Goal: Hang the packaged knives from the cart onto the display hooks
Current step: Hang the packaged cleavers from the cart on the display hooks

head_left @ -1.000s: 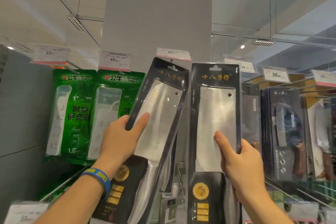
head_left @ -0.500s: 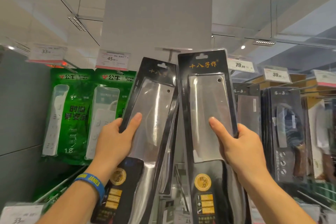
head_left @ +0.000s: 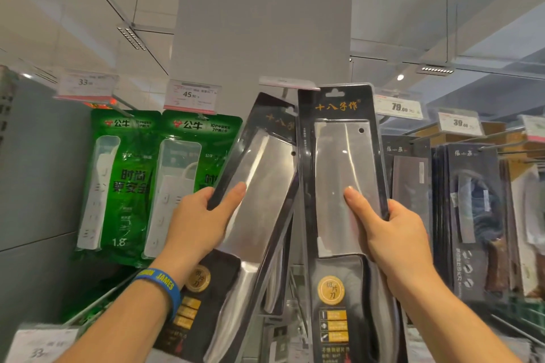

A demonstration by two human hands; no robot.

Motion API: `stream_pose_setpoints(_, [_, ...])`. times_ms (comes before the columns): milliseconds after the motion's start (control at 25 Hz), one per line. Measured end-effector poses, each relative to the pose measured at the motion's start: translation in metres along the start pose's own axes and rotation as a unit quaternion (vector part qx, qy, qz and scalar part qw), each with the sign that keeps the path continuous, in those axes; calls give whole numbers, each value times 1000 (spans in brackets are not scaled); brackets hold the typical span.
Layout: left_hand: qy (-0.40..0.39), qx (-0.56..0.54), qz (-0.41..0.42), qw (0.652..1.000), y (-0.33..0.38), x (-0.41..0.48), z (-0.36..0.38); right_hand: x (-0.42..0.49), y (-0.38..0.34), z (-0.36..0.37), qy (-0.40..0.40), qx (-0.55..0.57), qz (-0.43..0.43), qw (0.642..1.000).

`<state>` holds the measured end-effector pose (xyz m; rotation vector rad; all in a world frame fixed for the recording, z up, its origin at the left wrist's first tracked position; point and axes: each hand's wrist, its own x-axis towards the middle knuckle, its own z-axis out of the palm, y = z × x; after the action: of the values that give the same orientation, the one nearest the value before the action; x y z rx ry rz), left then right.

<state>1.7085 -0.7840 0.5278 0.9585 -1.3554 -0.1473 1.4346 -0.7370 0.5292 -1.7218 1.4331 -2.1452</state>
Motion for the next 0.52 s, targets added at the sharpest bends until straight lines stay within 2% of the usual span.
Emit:
stream_pose_setpoints(80, [1,-13,-20,1000,-1,2,-3,-2,-2,0,1,-4,-5,1000])
stream_pose_setpoints(360, [-16,34,28,999,4,2,-5,-2,4,3,-10,4,-2,1000])
stream_pose_setpoints(520, [-8,61,24,998,5,4,-13,0,2,4,-9,5,2,1000])
